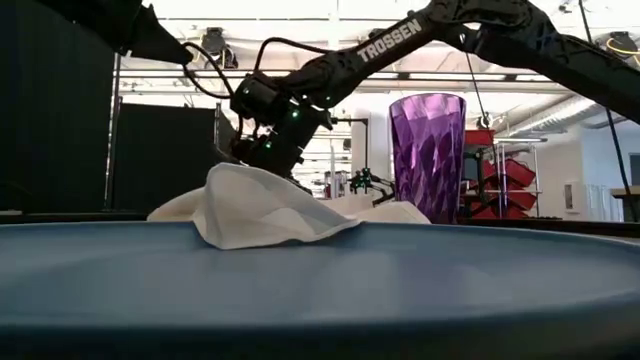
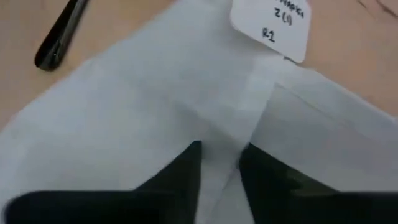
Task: Set table place
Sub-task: Fold the white napkin
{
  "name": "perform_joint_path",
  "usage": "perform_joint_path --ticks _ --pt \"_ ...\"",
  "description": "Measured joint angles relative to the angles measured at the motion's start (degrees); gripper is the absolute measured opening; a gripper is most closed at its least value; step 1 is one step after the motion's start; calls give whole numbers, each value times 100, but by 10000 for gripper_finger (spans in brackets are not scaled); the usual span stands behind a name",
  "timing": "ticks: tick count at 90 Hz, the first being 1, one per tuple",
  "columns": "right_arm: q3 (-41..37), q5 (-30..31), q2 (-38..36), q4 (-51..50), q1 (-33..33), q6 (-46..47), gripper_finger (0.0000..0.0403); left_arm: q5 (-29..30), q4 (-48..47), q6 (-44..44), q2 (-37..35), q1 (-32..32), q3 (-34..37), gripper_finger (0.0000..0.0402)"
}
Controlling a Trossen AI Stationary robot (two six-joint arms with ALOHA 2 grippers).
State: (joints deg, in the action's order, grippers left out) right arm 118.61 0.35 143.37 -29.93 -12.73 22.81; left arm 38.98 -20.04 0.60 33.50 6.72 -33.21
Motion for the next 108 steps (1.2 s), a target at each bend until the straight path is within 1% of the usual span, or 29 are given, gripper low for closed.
perform_joint_path --ticks 5,9,25,33,39,46,58,69,78,87,95,108 --pt "-1 -8 0 10 2 -89 18 0 -1 0 1 0 0 125" --pt "0 -21 0 29 4 -169 7 0 1 2 0 0 -2 125" --pt "385 -23 0 -51 4 -361 1 0 1 17 0 0 -2 125" --pt "767 -21 0 -368 4 -486 0 0 1 17 2 0 -2 125" --pt "990 -6 -11 -416 4 -603 0 0 -1 17 0 0 -2 125" --pt "1277 46 -14 -823 4 -709 0 0 -1 17 0 0 -2 125" --pt "1645 428 -14 -1683 -12 -956 0 0 -1 15 0 0 -2 125" --pt "1596 736 -88 -2449 -74 -1046 0 -10 -21 15 0 0 -2 125" --pt "1596 1152 -184 -2851 -79 -1133 0 -15 -34 15 0 0 -4 125" --pt "1600 1608 -297 -3004 -74 -1217 0 -17 -39 15 0 0 -4 125" --pt "1600 1757 -370 -3177 -98 -1259 0 -17 -45 11 0 0 -4 125" --pt "1602 1761 -422 -3600 -230 -1184 0 -17 -42 11 0 0 -4 125"
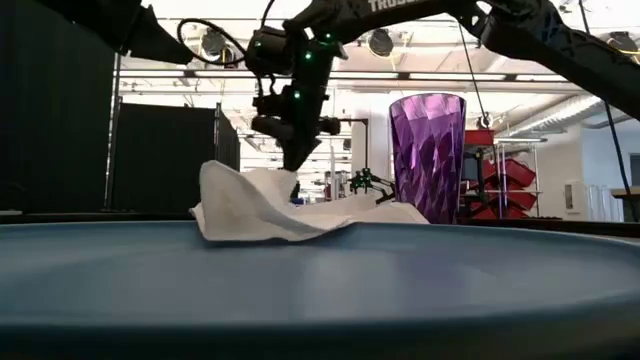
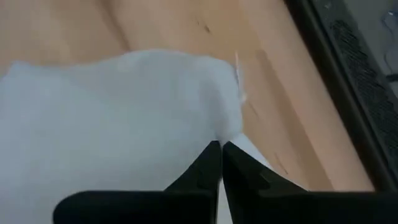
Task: Set table place
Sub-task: Fold the white napkin
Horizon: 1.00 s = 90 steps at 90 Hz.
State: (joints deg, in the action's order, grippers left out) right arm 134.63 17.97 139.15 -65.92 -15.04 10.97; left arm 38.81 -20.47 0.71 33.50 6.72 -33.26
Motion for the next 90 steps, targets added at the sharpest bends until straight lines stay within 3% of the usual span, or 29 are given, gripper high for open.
perform_joint_path --ticks 24,44,90 --pt "0 -306 -2 -1047 -99 30 0 -2 0 -13 0 0 0 125" --pt "0 -349 0 -1124 -151 13 11 -2 2 -21 0 0 0 125" --pt "13 -600 -84 -1372 -137 -426 182 0 2 -33 1 0 0 125"
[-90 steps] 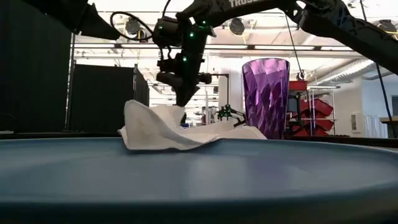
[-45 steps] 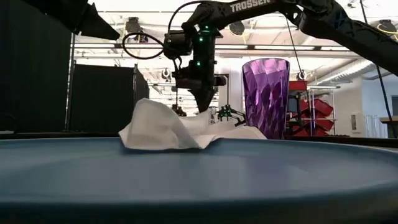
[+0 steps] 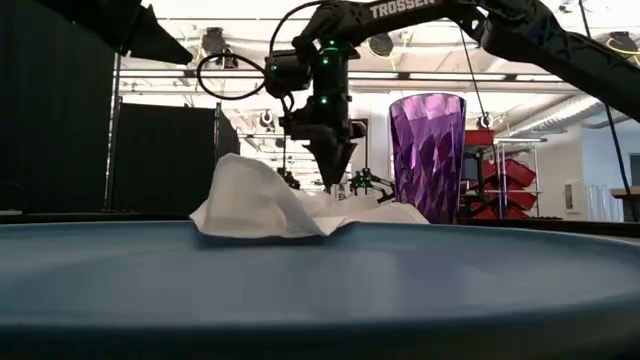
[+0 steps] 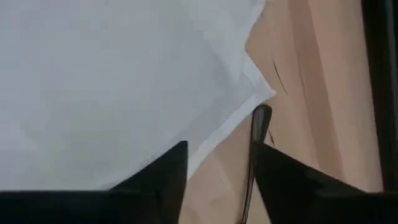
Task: Set table place
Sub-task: Fold the white napkin
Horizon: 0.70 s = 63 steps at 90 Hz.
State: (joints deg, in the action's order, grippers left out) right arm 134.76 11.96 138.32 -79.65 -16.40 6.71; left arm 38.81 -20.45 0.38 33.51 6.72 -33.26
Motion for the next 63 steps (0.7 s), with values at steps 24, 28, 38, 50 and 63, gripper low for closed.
perform_joint_path --ticks 24,28,38,50,63 --pt "17 -16 -833 894 60 -270 191 -437 -213 -6 10 0 0 125" --pt "17 -38 -1025 932 97 -312 189 -750 -254 -8 24 0 0 125" --pt "30 -581 -1491 780 189 -359 188 -1533 -252 -9 97 0 0 125" --pt "30 -1459 -1840 352 454 -347 188 -2088 -227 -193 248 2 0 125" --pt "30 -1683 -2041 -95 1082 -402 187 -2636 12 -428 642 7 0 125"
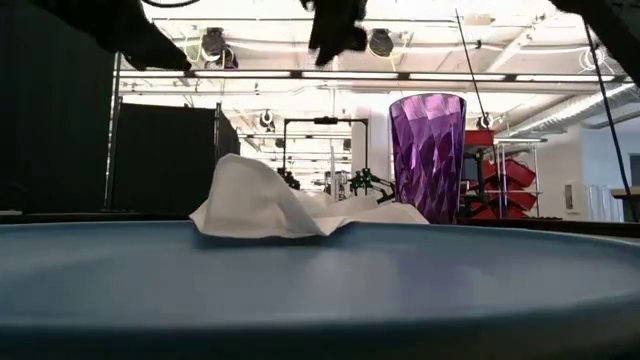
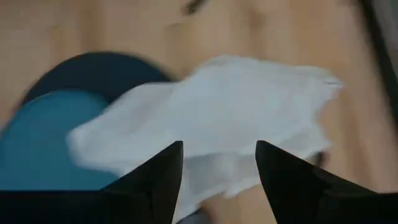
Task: Set table place
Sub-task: Fold the white napkin
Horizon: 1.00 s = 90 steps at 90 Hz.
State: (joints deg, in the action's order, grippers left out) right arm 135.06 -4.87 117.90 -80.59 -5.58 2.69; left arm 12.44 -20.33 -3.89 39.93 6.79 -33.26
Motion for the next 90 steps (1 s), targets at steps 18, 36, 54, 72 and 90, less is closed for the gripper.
perform_joint_path --ticks 18,36,54,72,90 --pt "-4 631 -30 -700 913 -63 187 -892 876 -165 1088 227 0 125" --pt "-15 2129 -291 -938 1296 -16 187 -792 1571 -352 2448 1356 0 125" --pt "-13 2178 -1199 -942 1038 -30 187 165 1552 -879 3525 2194 2 125" --pt "-3 2201 -2016 -851 607 501 187 1269 1547 -101 4307 2481 2 125" --pt "-2 2171 -2279 -914 608 715 187 1975 1562 907 4646 2529 2 125"
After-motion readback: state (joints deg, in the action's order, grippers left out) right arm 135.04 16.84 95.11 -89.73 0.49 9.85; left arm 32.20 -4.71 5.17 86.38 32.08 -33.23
